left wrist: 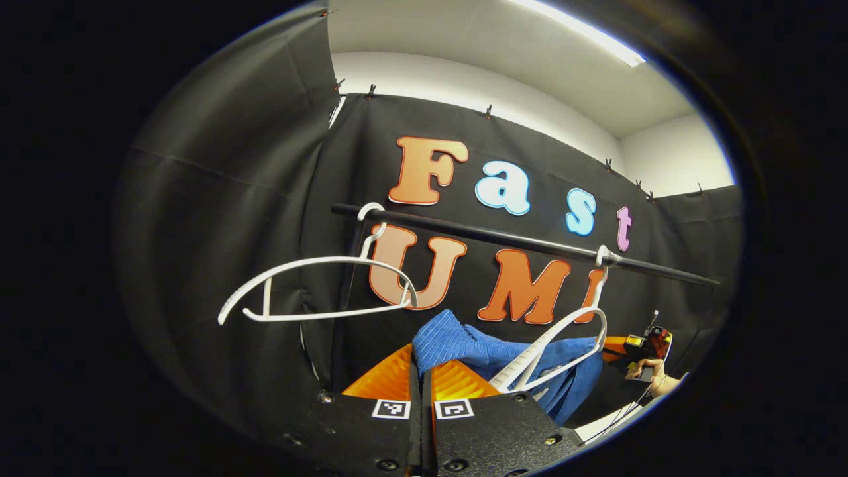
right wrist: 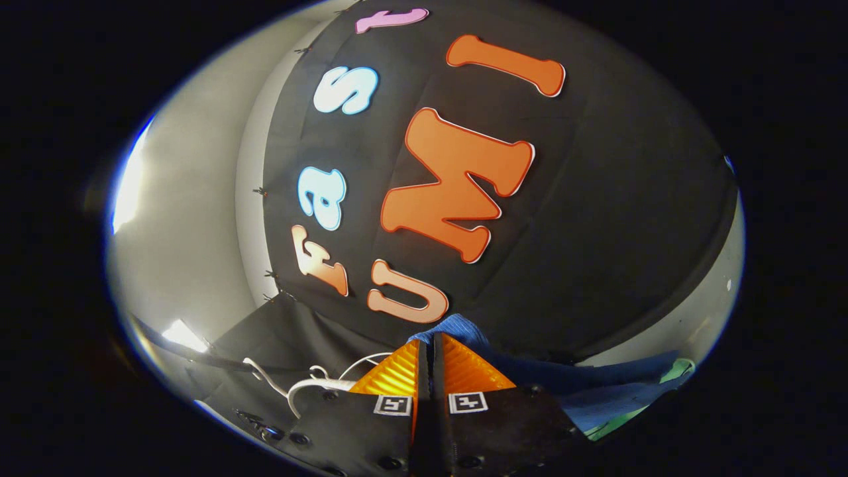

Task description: Grasp the clothes on the hanger with both hands and then place them into the laundry hamper below.

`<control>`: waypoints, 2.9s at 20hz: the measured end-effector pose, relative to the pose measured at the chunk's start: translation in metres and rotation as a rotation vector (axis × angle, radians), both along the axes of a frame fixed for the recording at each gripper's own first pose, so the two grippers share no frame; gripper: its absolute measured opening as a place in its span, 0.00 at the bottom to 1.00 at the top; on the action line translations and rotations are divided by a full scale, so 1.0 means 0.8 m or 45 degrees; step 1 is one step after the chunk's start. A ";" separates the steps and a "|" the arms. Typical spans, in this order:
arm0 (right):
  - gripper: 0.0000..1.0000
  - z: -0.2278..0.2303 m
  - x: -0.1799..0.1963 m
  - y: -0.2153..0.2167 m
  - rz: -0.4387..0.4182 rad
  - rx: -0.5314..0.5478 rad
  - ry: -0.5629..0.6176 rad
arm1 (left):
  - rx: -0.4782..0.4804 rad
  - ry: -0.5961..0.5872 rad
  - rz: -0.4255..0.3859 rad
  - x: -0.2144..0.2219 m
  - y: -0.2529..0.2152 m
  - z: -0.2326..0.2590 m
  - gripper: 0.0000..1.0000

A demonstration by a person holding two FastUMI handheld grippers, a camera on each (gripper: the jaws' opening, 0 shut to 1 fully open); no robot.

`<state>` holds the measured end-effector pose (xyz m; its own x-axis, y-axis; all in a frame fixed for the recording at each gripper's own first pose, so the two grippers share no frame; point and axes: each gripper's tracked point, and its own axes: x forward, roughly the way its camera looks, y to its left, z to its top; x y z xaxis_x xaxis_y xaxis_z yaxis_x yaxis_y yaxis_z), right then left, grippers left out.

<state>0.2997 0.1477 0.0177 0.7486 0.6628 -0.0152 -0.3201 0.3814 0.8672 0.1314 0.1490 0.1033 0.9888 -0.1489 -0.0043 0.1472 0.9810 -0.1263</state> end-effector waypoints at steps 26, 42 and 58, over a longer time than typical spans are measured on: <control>0.07 -0.125 -0.153 0.016 0.061 -0.371 0.052 | -0.072 0.305 0.047 -0.088 -0.023 -0.178 0.00; 0.07 -0.129 -0.225 0.039 0.011 -0.622 -0.044 | -0.028 0.378 -0.285 -0.095 -0.188 -0.200 0.00; 0.07 -0.219 -0.191 0.001 -0.105 -1.050 0.007 | 0.075 0.572 -0.450 -0.030 -0.327 -0.314 0.00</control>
<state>0.1469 0.1482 -0.1578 0.7930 0.3799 -0.4763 -0.2595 0.9179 0.3002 0.1077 -0.1124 -0.1478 0.7781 -0.4570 -0.4309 0.4123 0.8891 -0.1985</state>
